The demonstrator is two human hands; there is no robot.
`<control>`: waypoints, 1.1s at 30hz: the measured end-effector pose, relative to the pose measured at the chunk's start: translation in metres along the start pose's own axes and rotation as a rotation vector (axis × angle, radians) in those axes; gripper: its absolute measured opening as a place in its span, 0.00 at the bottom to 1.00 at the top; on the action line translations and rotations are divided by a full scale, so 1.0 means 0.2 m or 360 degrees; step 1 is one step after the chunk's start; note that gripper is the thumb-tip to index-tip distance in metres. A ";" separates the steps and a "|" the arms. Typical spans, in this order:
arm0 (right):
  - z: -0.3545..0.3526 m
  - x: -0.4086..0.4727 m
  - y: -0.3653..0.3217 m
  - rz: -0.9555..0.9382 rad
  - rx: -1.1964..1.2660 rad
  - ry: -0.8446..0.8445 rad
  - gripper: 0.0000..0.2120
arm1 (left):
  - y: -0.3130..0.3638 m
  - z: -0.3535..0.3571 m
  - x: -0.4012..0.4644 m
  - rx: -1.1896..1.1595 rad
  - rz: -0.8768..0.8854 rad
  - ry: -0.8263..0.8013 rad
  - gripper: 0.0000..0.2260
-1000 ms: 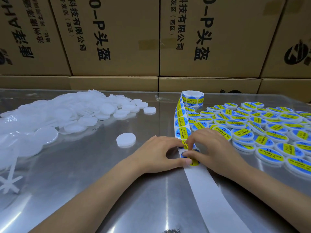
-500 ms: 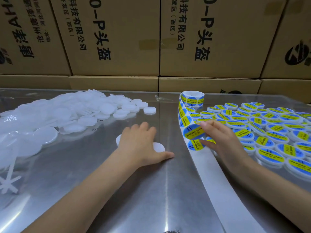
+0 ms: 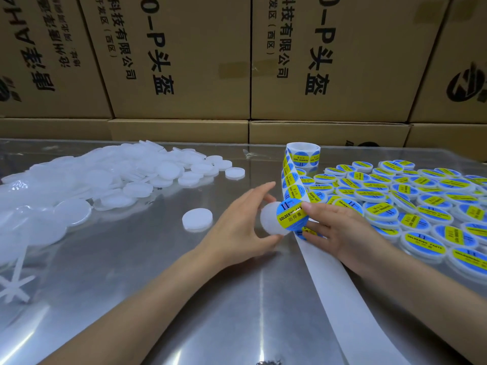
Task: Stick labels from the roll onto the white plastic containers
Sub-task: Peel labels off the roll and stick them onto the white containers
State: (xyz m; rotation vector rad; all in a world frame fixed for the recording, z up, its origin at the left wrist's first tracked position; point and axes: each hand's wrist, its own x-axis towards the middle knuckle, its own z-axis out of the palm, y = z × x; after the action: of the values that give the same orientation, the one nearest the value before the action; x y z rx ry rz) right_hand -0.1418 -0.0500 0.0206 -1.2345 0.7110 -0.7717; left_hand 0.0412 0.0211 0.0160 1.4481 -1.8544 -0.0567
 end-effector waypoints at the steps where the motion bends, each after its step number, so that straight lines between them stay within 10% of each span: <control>1: 0.00 0.00 0.00 0.0019 0.0021 -0.0002 0.16 | 0.01 0.01 0.00 -0.0024 0.0034 0.0027 0.37; 33: 0.04 -0.02 -0.01 -0.0040 0.0015 0.0152 0.17 | 0.08 0.01 0.00 -0.0134 0.0152 0.0112 0.39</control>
State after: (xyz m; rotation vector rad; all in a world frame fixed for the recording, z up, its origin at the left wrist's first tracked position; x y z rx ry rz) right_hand -0.1383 -0.0422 0.0241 -1.2063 0.7700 -0.8582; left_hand 0.0278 0.0251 0.0224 1.2868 -1.8392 -0.0355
